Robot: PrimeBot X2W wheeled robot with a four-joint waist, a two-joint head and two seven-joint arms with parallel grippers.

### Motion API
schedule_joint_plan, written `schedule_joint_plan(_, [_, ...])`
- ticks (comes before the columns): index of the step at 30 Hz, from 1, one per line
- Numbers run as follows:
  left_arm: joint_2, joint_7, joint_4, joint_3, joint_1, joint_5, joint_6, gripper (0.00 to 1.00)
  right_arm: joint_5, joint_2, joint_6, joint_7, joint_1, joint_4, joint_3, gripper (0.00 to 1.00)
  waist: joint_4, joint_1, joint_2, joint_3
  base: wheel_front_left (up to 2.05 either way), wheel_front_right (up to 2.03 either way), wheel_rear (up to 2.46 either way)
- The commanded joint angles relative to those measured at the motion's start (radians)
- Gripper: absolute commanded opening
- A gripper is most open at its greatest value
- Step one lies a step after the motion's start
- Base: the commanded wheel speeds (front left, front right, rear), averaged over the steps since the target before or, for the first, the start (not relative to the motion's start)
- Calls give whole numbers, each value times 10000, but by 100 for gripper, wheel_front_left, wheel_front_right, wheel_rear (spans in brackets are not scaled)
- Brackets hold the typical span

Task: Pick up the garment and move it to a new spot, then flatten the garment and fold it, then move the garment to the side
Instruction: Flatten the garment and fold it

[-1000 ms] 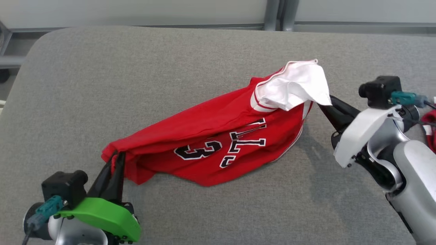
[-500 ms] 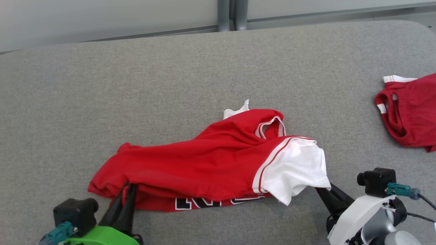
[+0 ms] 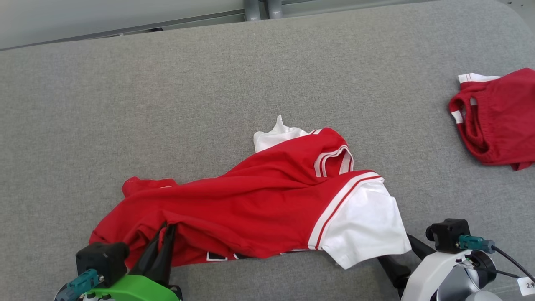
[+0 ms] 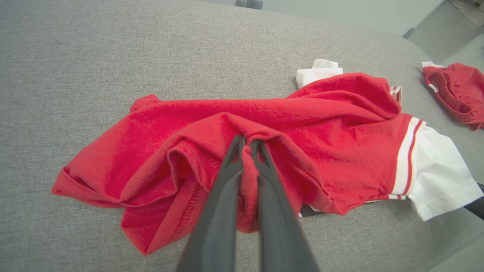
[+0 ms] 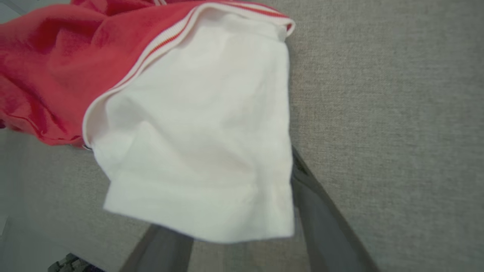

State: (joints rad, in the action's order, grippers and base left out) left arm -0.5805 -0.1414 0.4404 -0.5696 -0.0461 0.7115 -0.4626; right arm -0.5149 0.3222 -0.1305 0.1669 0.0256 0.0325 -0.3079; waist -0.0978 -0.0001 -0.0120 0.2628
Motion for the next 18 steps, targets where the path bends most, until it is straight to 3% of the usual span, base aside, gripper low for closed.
schedule_joint_plan(1, [22, 85, -19, 58, 28, 83, -59, 0, 95, 73, -4, 126, 200, -172, 9, 100, 48, 1, 120, -26, 0, 0, 0])
schedule_joint_plan(10, [108, 211, -170, 17, -71, 114, 16, 0, 45, 10, -4, 503, 389, -880, 341, 100, 208, 1, 120, -40, 0, 0, 0])
schedule_joint_plan(11, [130, 207, -200, -9, -31, 116, 42, 0, 69, -16, -4, 531, 429, -889, 387, 80, 245, 1, 120, -57, 0, 0, 0])
schedule_joint_plan(12, [146, 220, -225, -13, -5, 134, 63, 0, 93, -41, -4, 596, 465, -915, 442, 36, 277, 1, 120, -77, 0, 0, 0])
schedule_joint_plan(13, [137, 227, -257, 5, 0, 146, 57, 0, 92, -73, -4, 629, 534, -951, 535, 18, 308, 1, 120, -100, 0, 0, 0])
schedule_joint_plan(14, [130, 266, -281, 36, -24, 158, 35, 0, 95, -71, -2, 705, 612, -998, 636, 9, 328, 1, 120, -116, 0, 0, 0])
schedule_joint_plan(15, [125, 306, -298, 74, -54, 161, -1, 0, 102, -58, -2, 760, 683, -1065, 749, 6, 348, 1, 120, -132, 0, 0, 0])
schedule_joint_plan(16, [109, 301, -312, 93, -89, 172, -12, 0, 120, -35, -4, 831, 766, -1169, 856, 18, 365, 1, 120, -149, 0, 0, 0])
schedule_joint_plan(17, [98, 330, -320, 109, -128, 188, -16, 0, 125, -18, -2, 902, 860, -1276, 955, 38, 376, 1, 120, -170, 0, 0, 0])
schedule_joint_plan(18, [83, 385, -322, 151, -200, 182, -27, 0, 108, 11, -2, 1095, 1070, -1539, 1093, 71, 384, 1, 120, -204, 0, 0, 0])
